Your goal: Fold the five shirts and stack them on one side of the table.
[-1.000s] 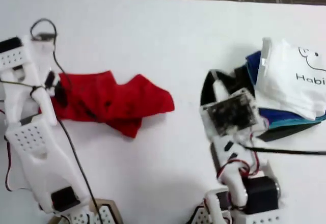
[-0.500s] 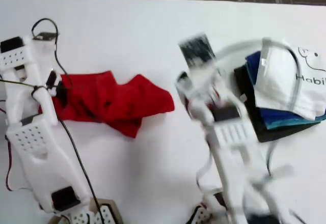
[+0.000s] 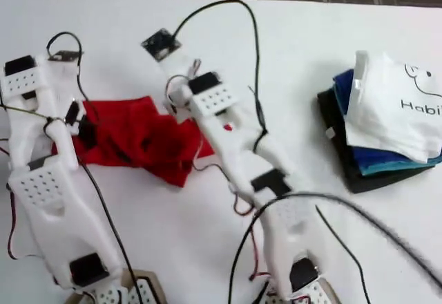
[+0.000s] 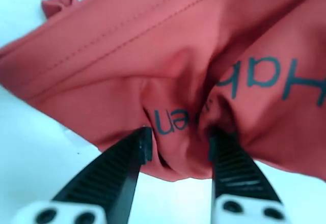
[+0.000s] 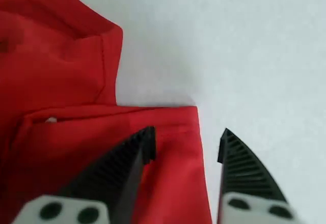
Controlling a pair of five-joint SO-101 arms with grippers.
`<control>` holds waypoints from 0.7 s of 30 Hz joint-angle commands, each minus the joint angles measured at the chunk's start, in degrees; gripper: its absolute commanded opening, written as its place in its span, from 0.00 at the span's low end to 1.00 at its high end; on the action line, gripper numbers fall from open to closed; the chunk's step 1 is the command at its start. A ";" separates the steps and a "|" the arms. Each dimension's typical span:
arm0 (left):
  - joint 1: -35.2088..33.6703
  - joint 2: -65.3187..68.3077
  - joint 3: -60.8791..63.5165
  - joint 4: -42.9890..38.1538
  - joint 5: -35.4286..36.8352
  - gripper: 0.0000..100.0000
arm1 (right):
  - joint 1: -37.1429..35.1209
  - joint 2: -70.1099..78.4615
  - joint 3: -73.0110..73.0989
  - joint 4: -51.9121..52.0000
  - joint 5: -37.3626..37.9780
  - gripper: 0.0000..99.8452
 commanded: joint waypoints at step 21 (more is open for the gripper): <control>0.18 -4.40 -0.13 -0.44 -0.18 0.21 | 1.10 25.01 -42.90 19.12 -0.35 0.21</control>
